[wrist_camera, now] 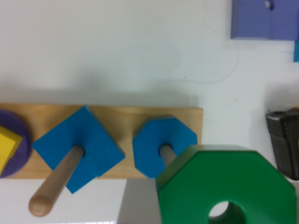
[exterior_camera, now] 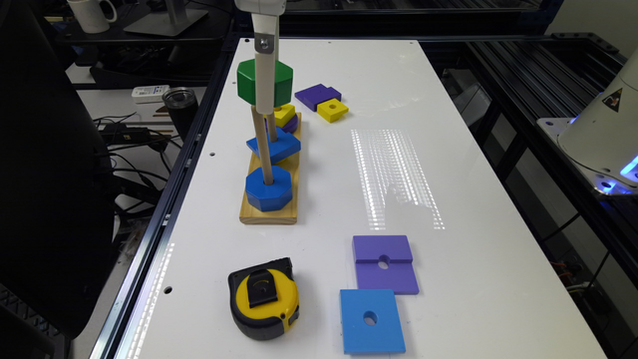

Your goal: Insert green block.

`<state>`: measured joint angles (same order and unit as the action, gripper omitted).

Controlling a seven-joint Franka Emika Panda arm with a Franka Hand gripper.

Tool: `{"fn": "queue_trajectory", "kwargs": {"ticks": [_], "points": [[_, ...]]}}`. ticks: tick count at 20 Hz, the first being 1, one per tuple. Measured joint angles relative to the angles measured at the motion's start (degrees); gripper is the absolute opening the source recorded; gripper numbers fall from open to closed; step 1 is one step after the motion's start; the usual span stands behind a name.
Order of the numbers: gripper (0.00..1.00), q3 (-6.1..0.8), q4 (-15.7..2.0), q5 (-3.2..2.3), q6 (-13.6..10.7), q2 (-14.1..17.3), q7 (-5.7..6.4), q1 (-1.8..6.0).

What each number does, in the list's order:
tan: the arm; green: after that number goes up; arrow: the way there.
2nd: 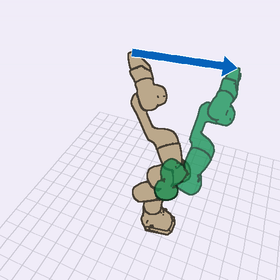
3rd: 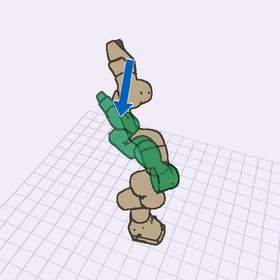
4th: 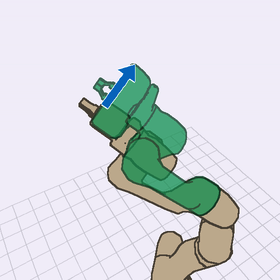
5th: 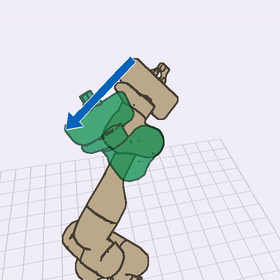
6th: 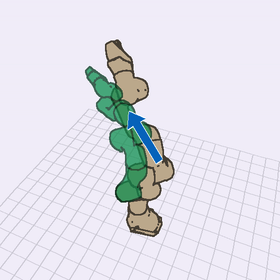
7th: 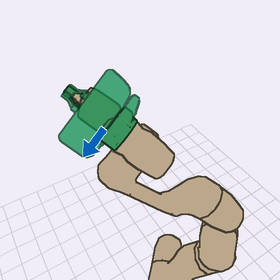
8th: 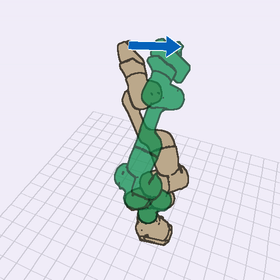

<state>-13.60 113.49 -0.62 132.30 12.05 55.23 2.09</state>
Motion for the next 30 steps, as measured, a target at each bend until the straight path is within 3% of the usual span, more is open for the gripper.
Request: {"fn": "queue_trajectory", "kwargs": {"ticks": [6, 30], "points": [[0.0, 0.0, -1.7, 0.0, 0.06, 1.53, -0.05, 0.0], [0.0, 0.12, -2.02, -0.06, 1.08, 3.22, -0.16, 0.03]]}}
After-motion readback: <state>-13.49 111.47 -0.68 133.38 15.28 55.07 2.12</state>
